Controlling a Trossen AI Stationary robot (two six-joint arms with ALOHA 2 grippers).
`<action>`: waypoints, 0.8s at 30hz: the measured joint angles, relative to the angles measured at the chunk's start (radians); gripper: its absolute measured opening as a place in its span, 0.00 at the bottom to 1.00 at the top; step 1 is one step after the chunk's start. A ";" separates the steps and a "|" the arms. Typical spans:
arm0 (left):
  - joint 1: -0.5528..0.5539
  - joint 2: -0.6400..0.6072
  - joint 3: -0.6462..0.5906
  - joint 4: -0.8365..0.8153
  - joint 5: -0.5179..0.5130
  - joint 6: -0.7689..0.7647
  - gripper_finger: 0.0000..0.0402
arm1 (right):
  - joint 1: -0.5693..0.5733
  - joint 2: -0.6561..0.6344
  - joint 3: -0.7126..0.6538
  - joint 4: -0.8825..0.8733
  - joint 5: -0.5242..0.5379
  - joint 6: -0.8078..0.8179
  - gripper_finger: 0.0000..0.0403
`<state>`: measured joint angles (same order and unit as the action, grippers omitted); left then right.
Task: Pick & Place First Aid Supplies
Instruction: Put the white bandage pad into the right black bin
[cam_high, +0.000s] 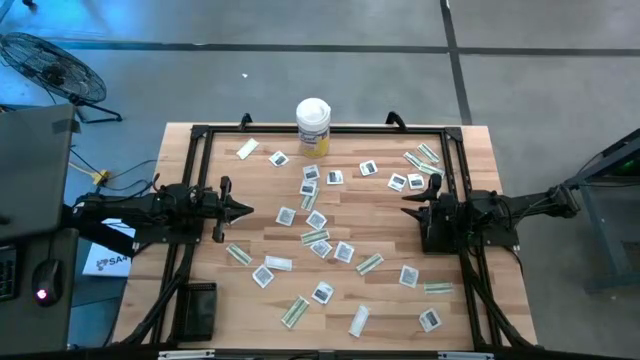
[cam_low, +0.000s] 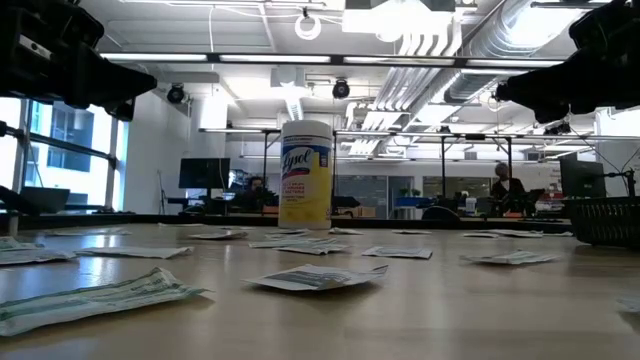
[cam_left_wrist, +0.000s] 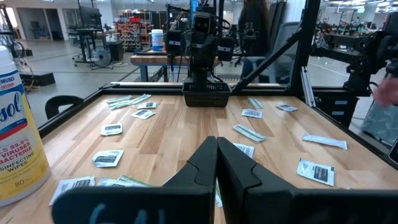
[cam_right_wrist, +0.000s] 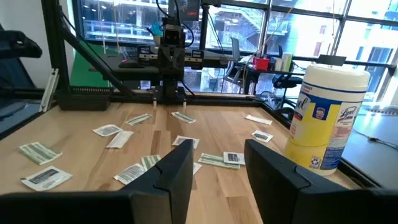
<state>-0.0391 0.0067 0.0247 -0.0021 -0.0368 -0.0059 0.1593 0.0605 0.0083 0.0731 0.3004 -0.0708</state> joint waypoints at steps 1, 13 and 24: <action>0.000 0.000 0.000 0.000 0.000 0.000 0.00 | 0.000 0.000 0.000 0.000 0.000 0.003 0.34; 0.000 0.000 0.000 0.000 0.000 0.000 0.00 | 0.000 0.001 0.000 -0.003 -0.001 -0.080 0.34; 0.000 0.000 0.000 0.000 0.000 0.000 0.00 | 0.000 0.001 0.000 0.021 -0.004 0.025 0.34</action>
<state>-0.0391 0.0067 0.0249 -0.0020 -0.0368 -0.0059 0.1589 0.0616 0.0084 0.0938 0.2961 -0.0463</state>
